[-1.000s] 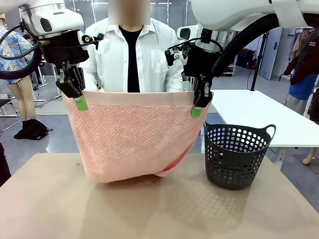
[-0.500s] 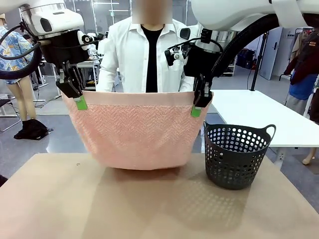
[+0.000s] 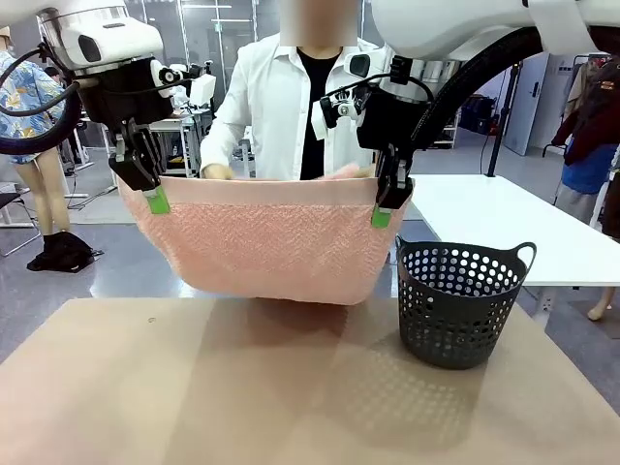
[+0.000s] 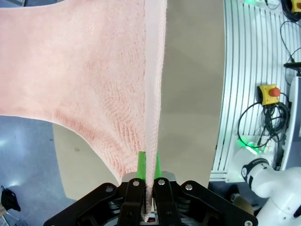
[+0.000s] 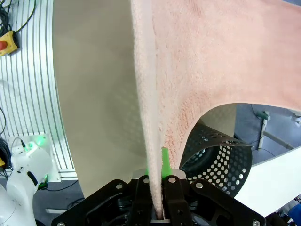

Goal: Fold the towel.
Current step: Release the end of the 100 cm Hotel Towel you were holding and grab the top end of the folded side.

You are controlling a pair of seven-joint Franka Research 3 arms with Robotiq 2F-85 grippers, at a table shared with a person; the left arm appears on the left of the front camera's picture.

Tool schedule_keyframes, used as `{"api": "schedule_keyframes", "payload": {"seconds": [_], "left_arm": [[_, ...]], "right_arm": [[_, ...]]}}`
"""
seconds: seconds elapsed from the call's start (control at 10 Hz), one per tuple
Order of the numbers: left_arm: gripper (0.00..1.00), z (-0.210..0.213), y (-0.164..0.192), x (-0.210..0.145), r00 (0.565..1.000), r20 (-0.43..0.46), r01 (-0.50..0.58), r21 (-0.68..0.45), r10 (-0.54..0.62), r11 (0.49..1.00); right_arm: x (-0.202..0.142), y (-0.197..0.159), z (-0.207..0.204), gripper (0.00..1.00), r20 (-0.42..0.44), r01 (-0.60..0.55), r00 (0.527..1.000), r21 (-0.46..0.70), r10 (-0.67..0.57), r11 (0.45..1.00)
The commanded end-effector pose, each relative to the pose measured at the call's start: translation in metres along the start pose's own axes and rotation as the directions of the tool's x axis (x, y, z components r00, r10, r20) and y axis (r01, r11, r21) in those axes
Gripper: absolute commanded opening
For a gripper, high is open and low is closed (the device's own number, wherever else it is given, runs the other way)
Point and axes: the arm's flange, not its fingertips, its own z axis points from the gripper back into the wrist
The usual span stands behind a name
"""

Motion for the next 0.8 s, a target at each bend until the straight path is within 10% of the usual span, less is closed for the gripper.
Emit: {"api": "schedule_keyframes", "payload": {"seconds": [0.0, 0.7], "left_arm": [[0.0, 0.0011, -0.0003, -0.0001, 1.0, 0.001, 0.003, 0.003, -0.003, 1.0], [0.0, 0.0011, -0.0003, -0.0001, 1.0, 0.001, 0.003, 0.003, -0.003, 1.0]], "right_arm": [[-0.0007, -0.0002, -0.0001, 0.0, -0.003, 0.0, 1.0, -0.001, 0.0, 1.0], [-0.0007, -0.0002, -0.0001, 0.0, -0.003, 0.0, 1.0, -0.001, 0.0, 1.0]]}}
